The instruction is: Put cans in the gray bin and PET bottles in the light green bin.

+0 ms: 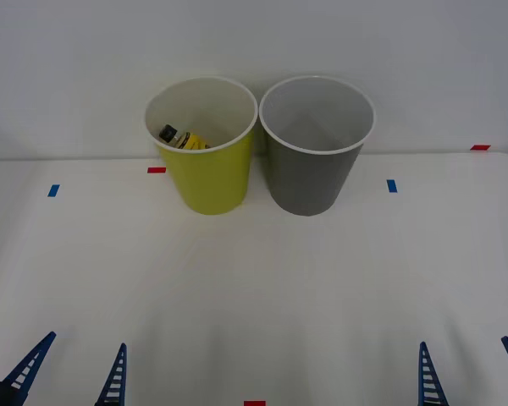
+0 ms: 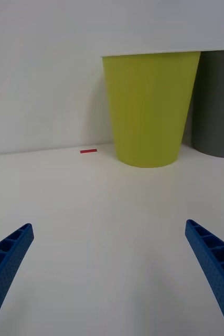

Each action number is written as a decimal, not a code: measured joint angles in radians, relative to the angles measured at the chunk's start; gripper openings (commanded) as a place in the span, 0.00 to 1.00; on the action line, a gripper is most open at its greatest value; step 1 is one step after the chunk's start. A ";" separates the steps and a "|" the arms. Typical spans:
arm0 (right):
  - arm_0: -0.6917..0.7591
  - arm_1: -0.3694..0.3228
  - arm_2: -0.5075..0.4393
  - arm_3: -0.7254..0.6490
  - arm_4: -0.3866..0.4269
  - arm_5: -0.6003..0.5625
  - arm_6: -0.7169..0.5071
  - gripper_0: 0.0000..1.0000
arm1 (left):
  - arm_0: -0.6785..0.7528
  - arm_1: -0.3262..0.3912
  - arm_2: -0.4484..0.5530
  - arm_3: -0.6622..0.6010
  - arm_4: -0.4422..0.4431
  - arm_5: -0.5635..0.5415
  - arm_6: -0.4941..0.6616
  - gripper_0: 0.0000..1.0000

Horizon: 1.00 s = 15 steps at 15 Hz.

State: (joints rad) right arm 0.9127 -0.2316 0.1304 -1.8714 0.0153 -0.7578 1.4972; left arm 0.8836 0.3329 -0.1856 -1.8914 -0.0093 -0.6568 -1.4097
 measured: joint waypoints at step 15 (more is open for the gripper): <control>0.000 0.000 0.000 0.000 0.000 0.000 0.000 1.00 | 0.000 0.000 0.000 0.000 0.000 0.000 0.000 1.00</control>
State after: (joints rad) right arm 0.9127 -0.2316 0.1304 -1.8714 0.0153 -0.7578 1.4972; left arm 0.8836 0.3329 -0.1856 -1.8914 -0.0093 -0.6566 -1.4097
